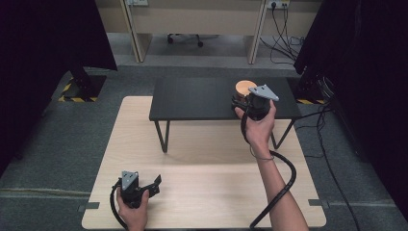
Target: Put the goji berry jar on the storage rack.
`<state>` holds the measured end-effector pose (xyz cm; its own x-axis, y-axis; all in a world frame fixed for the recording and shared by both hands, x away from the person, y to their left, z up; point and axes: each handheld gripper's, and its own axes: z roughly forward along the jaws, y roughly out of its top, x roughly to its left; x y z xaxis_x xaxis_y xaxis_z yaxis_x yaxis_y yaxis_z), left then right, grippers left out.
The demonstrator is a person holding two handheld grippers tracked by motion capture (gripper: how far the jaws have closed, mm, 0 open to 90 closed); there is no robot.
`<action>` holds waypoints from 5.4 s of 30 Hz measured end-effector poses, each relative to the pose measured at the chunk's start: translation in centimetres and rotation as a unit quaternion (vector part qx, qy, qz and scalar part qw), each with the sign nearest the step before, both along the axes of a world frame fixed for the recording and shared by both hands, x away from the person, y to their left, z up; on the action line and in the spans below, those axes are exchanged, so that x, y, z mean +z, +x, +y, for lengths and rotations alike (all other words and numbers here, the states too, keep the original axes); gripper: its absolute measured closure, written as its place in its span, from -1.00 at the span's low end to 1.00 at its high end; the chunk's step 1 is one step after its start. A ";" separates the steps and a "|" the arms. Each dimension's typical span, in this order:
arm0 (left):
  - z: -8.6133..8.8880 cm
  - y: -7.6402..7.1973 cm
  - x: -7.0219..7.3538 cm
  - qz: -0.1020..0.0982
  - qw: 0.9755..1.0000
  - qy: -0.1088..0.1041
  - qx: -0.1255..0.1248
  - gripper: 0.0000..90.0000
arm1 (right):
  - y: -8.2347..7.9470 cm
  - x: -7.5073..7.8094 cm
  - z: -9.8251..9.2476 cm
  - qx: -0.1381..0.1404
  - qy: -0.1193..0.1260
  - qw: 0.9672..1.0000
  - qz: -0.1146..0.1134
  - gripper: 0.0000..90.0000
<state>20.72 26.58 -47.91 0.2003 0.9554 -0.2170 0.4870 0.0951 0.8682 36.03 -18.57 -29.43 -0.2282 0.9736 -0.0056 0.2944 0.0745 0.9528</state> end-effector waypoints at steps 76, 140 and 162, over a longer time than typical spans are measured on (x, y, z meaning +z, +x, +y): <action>-0.1 -0.1 0.0 -0.002 1.000 0.001 0.002 -0.92 | -13.8 -6.3 -3.4 0.054 0.006 0.996 -0.070 -0.98; -0.2 -0.1 0.0 -0.002 1.000 0.002 0.002 -0.93 | -16.3 -17.9 -6.9 0.030 0.004 0.998 0.052 -0.98; -0.2 -0.2 0.0 -0.002 1.000 0.000 0.003 -0.93 | -16.7 -18.6 -7.3 0.029 0.022 0.998 0.057 -0.97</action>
<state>20.57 26.40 -47.95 0.1957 0.9567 -0.2153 0.4828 0.0971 0.8704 19.28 -25.90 -48.04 -0.2805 0.9576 0.0657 0.3983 0.0539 0.9157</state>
